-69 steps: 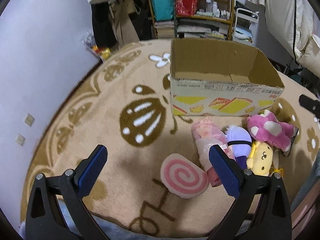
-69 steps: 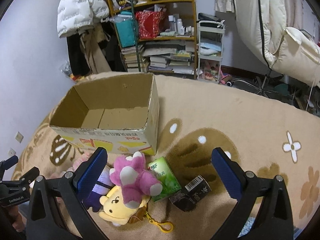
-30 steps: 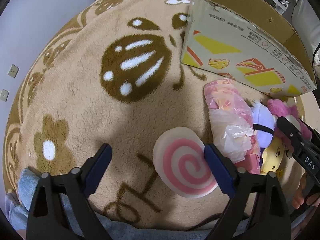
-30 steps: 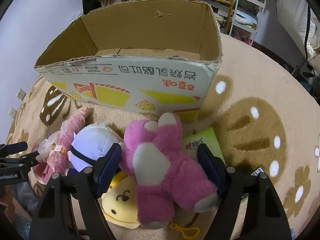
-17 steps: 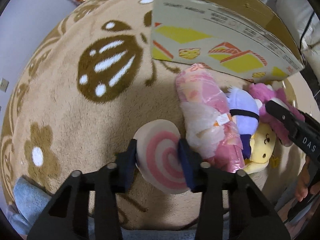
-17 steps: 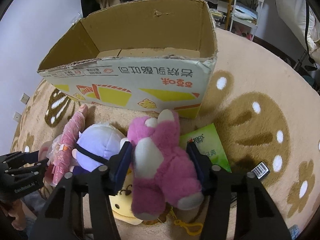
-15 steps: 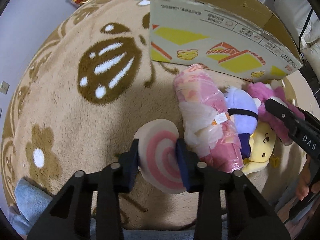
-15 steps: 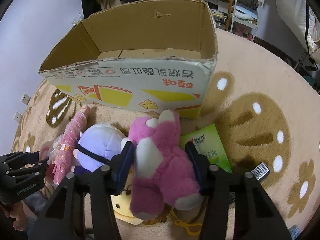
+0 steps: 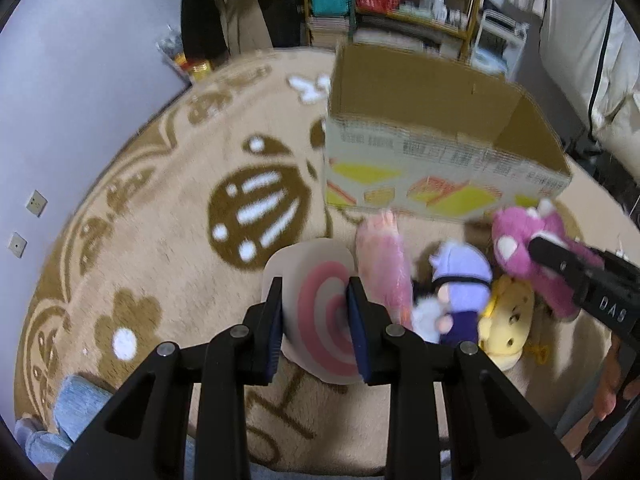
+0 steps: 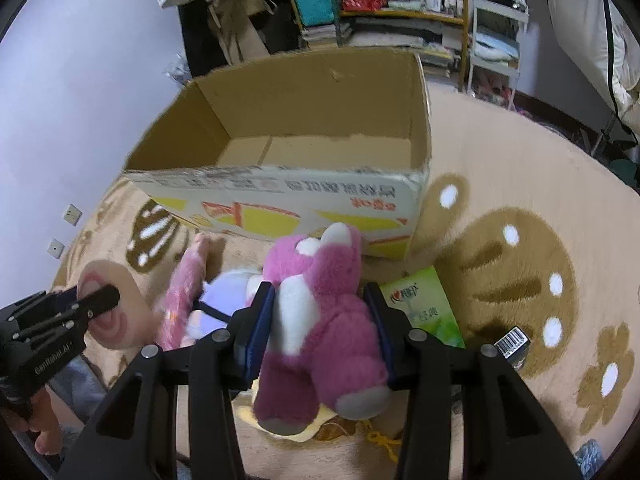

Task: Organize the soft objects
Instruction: 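Grasp and lift the swirl cushion with left gripper while right gripper lifts pink plush, then release the swirl cushion and pink plush into the cardboard box with both grippers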

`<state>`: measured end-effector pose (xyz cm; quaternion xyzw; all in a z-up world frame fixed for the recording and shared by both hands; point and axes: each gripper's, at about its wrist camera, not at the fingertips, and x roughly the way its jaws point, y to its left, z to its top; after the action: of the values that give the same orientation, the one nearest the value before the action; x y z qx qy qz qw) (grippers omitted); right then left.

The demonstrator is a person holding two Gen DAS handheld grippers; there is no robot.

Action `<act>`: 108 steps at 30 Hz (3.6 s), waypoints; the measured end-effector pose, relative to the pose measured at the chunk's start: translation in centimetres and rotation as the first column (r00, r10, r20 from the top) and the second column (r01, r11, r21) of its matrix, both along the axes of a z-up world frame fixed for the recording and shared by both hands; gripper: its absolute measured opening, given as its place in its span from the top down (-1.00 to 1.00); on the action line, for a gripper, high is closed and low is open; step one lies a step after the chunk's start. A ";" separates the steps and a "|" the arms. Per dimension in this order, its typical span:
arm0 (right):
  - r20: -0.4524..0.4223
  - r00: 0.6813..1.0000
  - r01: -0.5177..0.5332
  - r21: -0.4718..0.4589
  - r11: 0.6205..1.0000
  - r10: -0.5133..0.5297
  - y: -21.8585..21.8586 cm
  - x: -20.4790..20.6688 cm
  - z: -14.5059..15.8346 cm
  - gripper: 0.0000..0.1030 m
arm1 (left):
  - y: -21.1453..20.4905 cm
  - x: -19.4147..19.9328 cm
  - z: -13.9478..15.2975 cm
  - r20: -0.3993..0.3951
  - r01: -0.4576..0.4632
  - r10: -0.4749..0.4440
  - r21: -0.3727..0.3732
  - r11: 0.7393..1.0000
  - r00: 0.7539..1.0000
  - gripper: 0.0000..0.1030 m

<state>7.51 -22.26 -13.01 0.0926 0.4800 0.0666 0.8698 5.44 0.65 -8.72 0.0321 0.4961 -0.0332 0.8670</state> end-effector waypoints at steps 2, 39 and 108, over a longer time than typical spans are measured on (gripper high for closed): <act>0.025 1.000 0.000 0.003 1.000 0.000 0.1 -0.5 0.7 0.08 | -0.1 -0.5 1.2 0.056 0.002 -0.001 -0.001 1.000 0.998 0.46; 0.447 0.892 0.053 0.044 0.998 -0.067 -1.8 0.3 10.3 0.08 | -5.1 5.0 11.1 0.496 0.127 -0.165 0.110 0.986 0.852 0.46; 0.247 0.961 0.118 0.046 0.992 -0.126 -4.5 -0.1 5.9 -1.00 | -5.0 6.6 4.4 0.202 0.149 -0.185 0.179 0.973 0.962 -0.96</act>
<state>7.44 -26.77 -7.12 0.1263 0.3592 0.0314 0.9241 12.06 -4.35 -4.28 0.1476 0.3947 -0.0624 0.9047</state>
